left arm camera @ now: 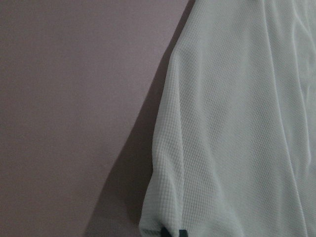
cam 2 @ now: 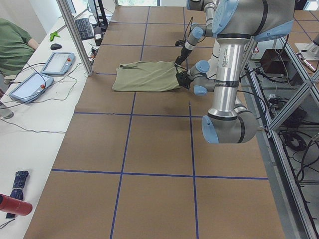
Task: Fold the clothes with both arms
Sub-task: 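Lift the near edge with both grippers and fold it away from the robot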
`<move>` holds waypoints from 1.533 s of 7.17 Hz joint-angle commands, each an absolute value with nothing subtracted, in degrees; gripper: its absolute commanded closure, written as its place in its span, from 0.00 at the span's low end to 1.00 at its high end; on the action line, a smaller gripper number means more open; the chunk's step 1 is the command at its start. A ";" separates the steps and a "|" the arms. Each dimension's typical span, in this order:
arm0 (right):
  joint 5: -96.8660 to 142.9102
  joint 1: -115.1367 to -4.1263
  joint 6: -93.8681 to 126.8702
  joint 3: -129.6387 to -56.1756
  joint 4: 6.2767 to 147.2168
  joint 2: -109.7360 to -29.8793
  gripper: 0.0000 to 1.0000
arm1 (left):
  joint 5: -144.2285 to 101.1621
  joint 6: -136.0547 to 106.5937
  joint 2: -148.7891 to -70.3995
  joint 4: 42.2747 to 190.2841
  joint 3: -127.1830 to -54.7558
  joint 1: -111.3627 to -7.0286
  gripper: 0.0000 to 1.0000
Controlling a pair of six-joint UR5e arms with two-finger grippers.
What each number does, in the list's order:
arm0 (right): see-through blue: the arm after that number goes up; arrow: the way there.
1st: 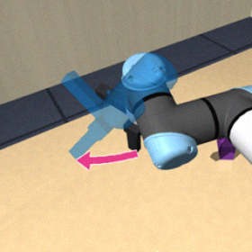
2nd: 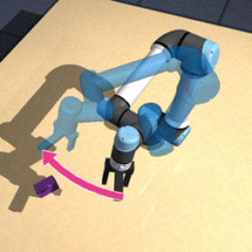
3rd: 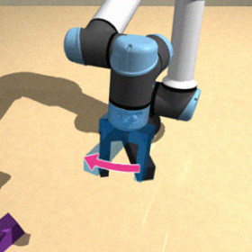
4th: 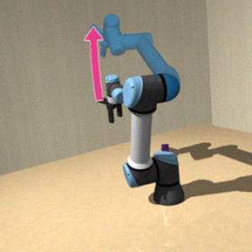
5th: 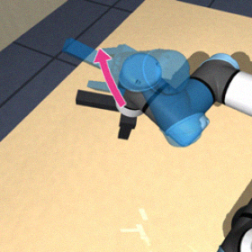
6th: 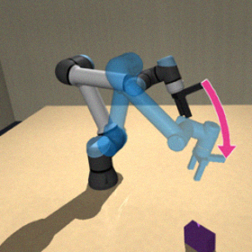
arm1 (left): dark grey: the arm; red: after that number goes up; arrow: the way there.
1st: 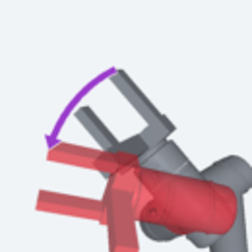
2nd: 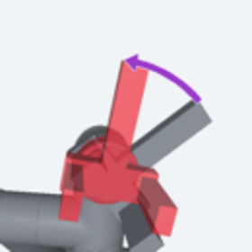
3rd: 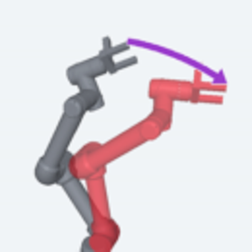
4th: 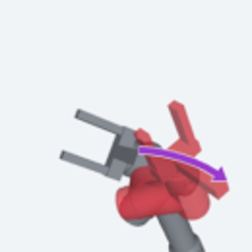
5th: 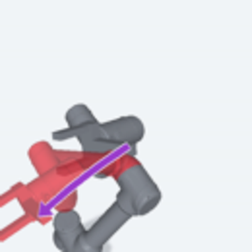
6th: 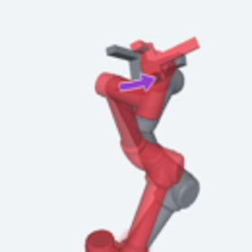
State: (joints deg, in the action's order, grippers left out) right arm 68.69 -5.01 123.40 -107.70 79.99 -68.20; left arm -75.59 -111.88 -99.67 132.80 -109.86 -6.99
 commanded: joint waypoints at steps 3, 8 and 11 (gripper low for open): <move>67.68 -4.75 124.63 -106.96 79.98 -67.24 0.39 | -75.59 -111.88 -99.75 132.80 -109.86 -6.94 1.00; 66.19 -5.27 126.12 -109.14 80.42 -66.53 1.00 | -75.76 -111.80 -99.84 132.80 -110.47 -7.03 1.00; 66.09 -2.74 125.86 -128.32 98.97 -66.89 1.00 | -79.34 -108.90 -98.44 116.28 -130.86 -7.12 1.00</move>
